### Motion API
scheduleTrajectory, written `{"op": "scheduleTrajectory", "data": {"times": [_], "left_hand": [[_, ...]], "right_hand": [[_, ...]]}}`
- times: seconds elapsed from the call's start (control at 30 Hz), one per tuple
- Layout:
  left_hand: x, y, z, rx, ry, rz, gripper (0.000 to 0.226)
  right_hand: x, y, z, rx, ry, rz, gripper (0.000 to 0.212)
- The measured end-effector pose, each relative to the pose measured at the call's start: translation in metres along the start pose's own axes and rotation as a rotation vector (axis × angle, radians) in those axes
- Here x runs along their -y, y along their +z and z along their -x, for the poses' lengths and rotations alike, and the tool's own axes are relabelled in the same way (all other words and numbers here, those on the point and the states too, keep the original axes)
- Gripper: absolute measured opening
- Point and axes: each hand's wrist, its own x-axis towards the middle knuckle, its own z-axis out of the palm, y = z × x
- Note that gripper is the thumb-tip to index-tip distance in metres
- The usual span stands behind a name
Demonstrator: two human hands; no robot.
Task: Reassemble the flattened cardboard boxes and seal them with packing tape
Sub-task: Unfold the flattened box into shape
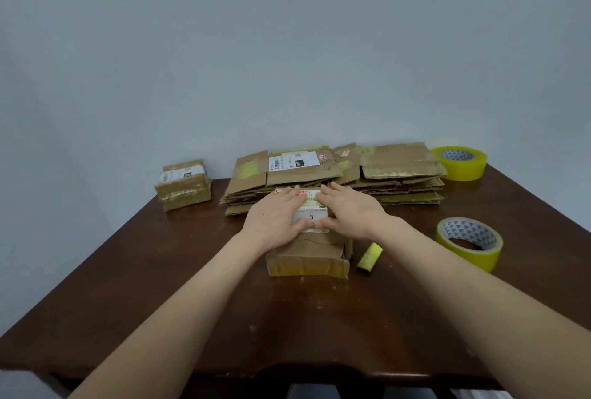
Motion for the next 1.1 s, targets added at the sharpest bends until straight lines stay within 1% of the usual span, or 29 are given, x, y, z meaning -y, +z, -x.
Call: {"op": "scheduleTrajectory", "data": {"times": [0.13,0.2,0.23,0.3,0.33,0.37,0.4,0.47,0.5,0.53,0.57,0.63,0.7,0.73,0.77,0.8,0.83,0.87,0.9,0.93,0.97,1.0,1.07,1.1], "left_hand": [[-0.002,0.001,0.001,-0.006,0.005,-0.015,0.066],[-0.001,0.000,0.000,0.008,-0.001,0.015,0.067],[0.000,-0.001,0.001,-0.018,-0.015,0.057,0.067],[0.001,0.001,0.007,-0.162,-0.117,0.198,0.067],[0.001,0.002,0.012,-0.239,-0.219,0.288,0.068],[0.001,0.002,0.017,-0.281,-0.336,0.365,0.070],[0.005,0.007,0.021,-0.250,-0.454,0.433,0.074],[0.013,0.018,0.029,-0.059,-0.634,0.580,0.081],[0.015,0.022,0.032,0.031,-0.692,0.694,0.083],[0.016,0.025,0.035,0.090,-0.731,0.811,0.085],[0.016,0.028,0.038,0.113,-0.746,0.879,0.085],[0.014,0.031,0.041,0.116,-0.742,0.899,0.079],[0.008,0.028,0.045,0.185,-0.754,0.914,0.069],[0.007,0.024,0.047,0.240,-0.743,0.828,0.061],[0.005,0.017,0.048,0.255,-0.697,0.617,0.051],[0.007,0.011,0.047,0.203,-0.630,0.356,0.043],[0.010,0.004,0.045,0.069,-0.563,0.141,0.040],[0.010,-0.004,0.042,-0.090,-0.480,0.029,0.040],[0.008,-0.013,0.036,-0.221,-0.376,0.030,0.042],[0.004,-0.019,0.028,-0.268,-0.254,0.075,0.045],[-0.003,-0.024,0.020,-0.218,-0.137,0.116,0.050],[-0.010,-0.023,0.012,-0.115,-0.050,0.121,0.057],[-0.023,-0.013,0.002,0.084,0.005,0.038,0.074],[-0.023,-0.008,-0.001,0.137,-0.005,-0.006,0.079]], "right_hand": [[0.000,0.004,0.001,-0.005,0.002,0.005,0.069],[0.000,0.001,0.001,0.010,0.015,-0.030,0.069],[0.000,0.000,0.000,0.009,0.026,-0.053,0.068],[-0.003,-0.004,-0.001,-0.008,0.053,-0.092,0.067],[-0.004,-0.005,-0.001,-0.013,0.062,-0.102,0.067],[-0.005,-0.006,-0.002,-0.011,0.066,-0.105,0.066],[-0.004,-0.007,-0.002,-0.007,0.067,-0.102,0.065],[-0.001,-0.006,-0.005,-0.011,0.067,-0.094,0.063],[0.001,-0.005,-0.006,-0.014,0.065,-0.088,0.062],[0.002,-0.004,-0.007,-0.016,0.062,-0.083,0.063],[0.002,-0.003,-0.007,-0.016,0.058,-0.083,0.064],[0.001,-0.001,-0.007,-0.019,0.051,-0.084,0.066],[-0.002,0.002,-0.004,-0.017,0.041,-0.079,0.067],[-0.002,0.004,-0.002,-0.020,0.037,-0.076,0.067],[-0.002,0.007,0.000,-0.025,0.035,-0.075,0.068],[-0.002,0.009,0.001,-0.030,0.033,-0.077,0.068],[-0.002,0.010,0.001,-0.033,0.029,-0.082,0.068],[-0.001,0.011,0.001,-0.036,0.025,-0.085,0.068],[-0.002,0.012,0.001,-0.039,0.022,-0.086,0.068],[-0.003,0.012,0.001,-0.043,0.020,-0.086,0.068],[-0.004,0.012,0.002,-0.046,0.019,-0.089,0.068],[-0.005,0.012,0.002,-0.048,0.015,-0.093,0.069],[-0.006,0.013,0.001,-0.039,0.007,-0.092,0.069],[-0.006,0.013,0.001,-0.033,0.004,-0.091,0.069]]}}
